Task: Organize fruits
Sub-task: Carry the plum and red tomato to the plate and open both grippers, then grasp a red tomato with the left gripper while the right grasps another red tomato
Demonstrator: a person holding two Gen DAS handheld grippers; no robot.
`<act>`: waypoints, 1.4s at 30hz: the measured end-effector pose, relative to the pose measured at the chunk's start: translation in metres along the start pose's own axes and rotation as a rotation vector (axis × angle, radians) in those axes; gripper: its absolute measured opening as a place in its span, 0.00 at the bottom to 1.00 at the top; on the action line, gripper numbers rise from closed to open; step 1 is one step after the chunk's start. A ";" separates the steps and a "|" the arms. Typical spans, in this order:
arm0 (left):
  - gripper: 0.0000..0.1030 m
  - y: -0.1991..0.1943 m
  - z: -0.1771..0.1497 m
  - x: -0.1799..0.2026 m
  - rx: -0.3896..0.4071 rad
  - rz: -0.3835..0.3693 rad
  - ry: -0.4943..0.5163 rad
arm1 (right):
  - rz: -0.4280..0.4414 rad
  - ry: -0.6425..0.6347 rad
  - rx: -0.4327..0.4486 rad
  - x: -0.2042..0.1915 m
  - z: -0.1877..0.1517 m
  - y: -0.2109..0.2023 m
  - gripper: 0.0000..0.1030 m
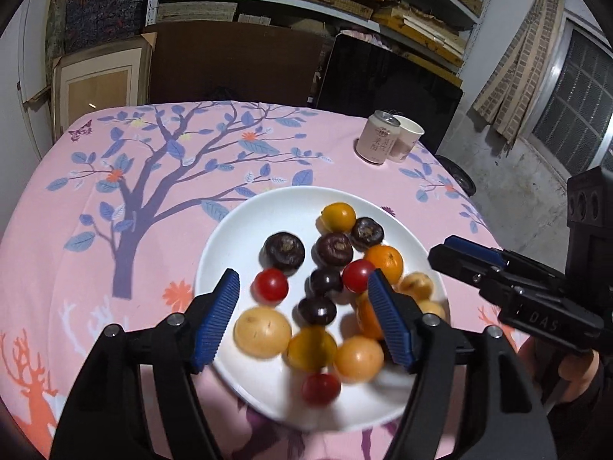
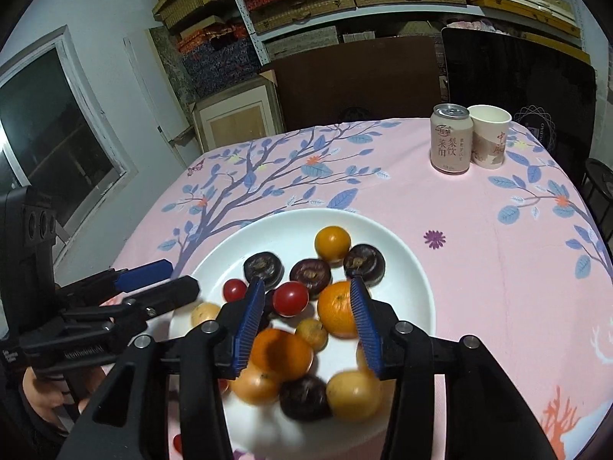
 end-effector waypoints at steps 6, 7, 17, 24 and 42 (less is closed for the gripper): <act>0.88 -0.054 -0.060 -0.046 0.030 0.087 0.062 | -0.008 -0.063 -0.034 -0.033 -0.059 -0.031 0.47; 0.89 -0.059 -0.071 -0.054 0.031 0.105 0.064 | -0.013 -0.086 -0.048 -0.040 -0.074 -0.032 0.47; 0.82 -0.023 -0.142 -0.071 -0.040 0.252 0.193 | -0.010 -0.165 -0.173 -0.084 -0.173 -0.018 0.47; 0.30 -0.007 -0.147 -0.056 -0.058 0.205 0.219 | -0.046 -0.185 -0.197 -0.086 -0.178 -0.017 0.47; 0.30 -0.024 -0.139 -0.062 0.029 0.127 0.103 | 0.009 -0.222 -0.259 -0.110 -0.165 0.058 0.37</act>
Point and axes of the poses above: each gripper's, at about its wrist camera, not at the fingertips, and y roughly the way its jaws point, x to its right, z to its top, the point moved 8 cm from there along y, roughly the way its jaws point, and after that the axes turned 15 degrees about z, right-handed, at the moved point
